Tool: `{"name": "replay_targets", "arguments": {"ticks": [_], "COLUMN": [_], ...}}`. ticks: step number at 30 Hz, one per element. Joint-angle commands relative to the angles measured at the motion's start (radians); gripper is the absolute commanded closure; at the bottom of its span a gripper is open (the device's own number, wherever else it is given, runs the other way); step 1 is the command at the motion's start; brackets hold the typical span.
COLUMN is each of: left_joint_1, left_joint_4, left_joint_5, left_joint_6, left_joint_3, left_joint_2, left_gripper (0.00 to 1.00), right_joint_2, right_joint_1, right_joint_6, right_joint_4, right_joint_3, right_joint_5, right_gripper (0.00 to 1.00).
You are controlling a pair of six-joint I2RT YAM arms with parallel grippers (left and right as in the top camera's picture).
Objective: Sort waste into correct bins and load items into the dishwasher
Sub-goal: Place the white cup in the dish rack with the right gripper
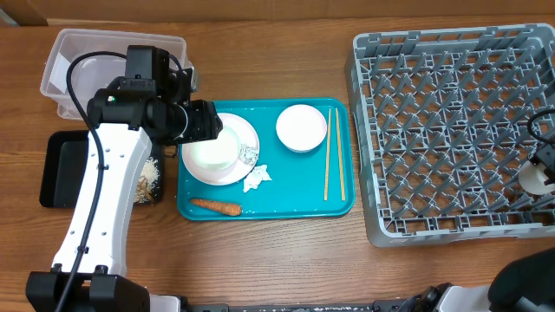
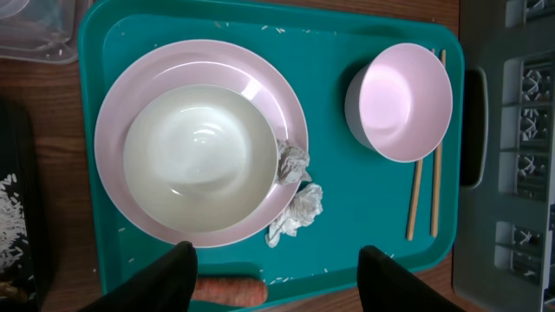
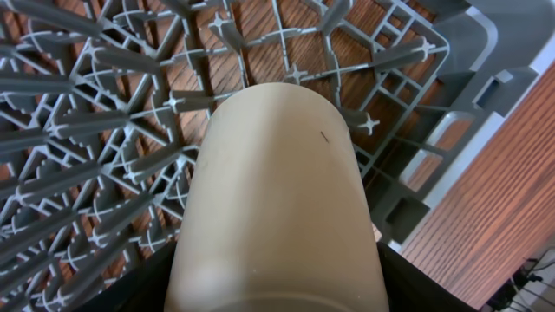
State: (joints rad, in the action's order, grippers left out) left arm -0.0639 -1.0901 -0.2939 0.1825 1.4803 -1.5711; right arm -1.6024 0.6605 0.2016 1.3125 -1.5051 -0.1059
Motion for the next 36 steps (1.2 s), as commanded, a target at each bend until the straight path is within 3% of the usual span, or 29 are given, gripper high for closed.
{"name": "replay_targets", "arguments": {"ticks": [1,14,20,23,30,36], "left_joint_1": [-0.002,-0.002,-0.002,-0.002,-0.002,-0.002], "left_joint_4": [-0.002,-0.010,-0.010,-0.010,-0.008,0.002], "left_joint_5": [0.013,0.013,0.013,0.013,0.013,0.013], "left_joint_6": [-0.018,-0.019,-0.018,-0.019,-0.019,-0.019], "left_joint_3": [0.017,0.017,0.017,0.017,0.017,0.017], "left_joint_2": [0.006,0.006,0.006,0.006,0.006,0.006], "left_gripper": [0.38,0.38,0.37,0.33,0.30,0.28], "right_joint_2": [-0.027,-0.084,-0.125,-0.124,-0.084,0.074], "right_joint_1": [0.001,0.001,0.001,0.001,0.001,-0.074], "right_joint_6": [0.013,0.013,0.013,0.012,0.011,-0.119], "right_joint_4": [-0.018,-0.063,-0.062,-0.062,-0.015,-0.027], "right_joint_3": [0.001,0.034,0.034,0.033,-0.015,-0.069], "right_joint_5": [-0.009,0.048,0.049,0.095,0.225,0.545], "right_gripper": [0.71,0.66,0.35,0.25,0.20,0.20]}}
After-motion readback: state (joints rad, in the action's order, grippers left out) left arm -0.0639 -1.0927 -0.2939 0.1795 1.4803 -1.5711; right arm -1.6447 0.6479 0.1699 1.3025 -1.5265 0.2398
